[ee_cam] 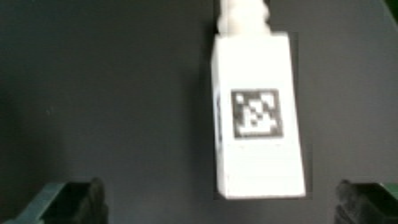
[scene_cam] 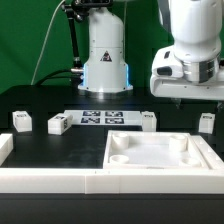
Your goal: Assemble one leg
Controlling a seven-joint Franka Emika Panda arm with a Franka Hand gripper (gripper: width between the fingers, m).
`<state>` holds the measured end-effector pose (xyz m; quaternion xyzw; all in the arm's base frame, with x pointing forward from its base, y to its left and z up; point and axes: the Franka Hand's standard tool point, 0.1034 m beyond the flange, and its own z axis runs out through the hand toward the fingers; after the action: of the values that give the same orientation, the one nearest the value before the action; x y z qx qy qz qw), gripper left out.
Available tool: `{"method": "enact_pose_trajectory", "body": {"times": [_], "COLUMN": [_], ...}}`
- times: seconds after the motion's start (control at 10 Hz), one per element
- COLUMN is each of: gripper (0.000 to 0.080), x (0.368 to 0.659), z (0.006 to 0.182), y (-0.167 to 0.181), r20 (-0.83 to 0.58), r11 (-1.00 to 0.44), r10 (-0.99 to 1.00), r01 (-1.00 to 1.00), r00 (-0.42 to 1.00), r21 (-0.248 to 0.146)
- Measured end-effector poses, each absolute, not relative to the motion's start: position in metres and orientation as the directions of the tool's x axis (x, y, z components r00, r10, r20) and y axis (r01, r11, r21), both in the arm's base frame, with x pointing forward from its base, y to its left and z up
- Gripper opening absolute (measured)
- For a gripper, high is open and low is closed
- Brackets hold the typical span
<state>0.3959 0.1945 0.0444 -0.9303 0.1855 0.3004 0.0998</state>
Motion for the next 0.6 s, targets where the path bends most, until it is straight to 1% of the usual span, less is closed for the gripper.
{"method": "enact_pose_trajectory", "body": {"times": [0.2,0.3,0.4,0.6], "gripper": [0.0648,0.0648,0.0648,0.0648], "x": [0.394,0.389,0.390,0.388], "z": [0.038,0.036,0.031,0.028], "y": [0.196,0.197,0.200,0.215], "r20": [-0.663,-0.717,-0.747,-0.747], "r11": [-0.912,-0.917,-0.915,-0.914], "r10": [-0.264,-0.231,-0.230,-0.246], "r01": [-0.406,-0.394,-0.401,-0.405], "r00": [0.701,0.657,0.623,0.618], "r21": [-0.067,-0.066,-0.052,-0.035]}}
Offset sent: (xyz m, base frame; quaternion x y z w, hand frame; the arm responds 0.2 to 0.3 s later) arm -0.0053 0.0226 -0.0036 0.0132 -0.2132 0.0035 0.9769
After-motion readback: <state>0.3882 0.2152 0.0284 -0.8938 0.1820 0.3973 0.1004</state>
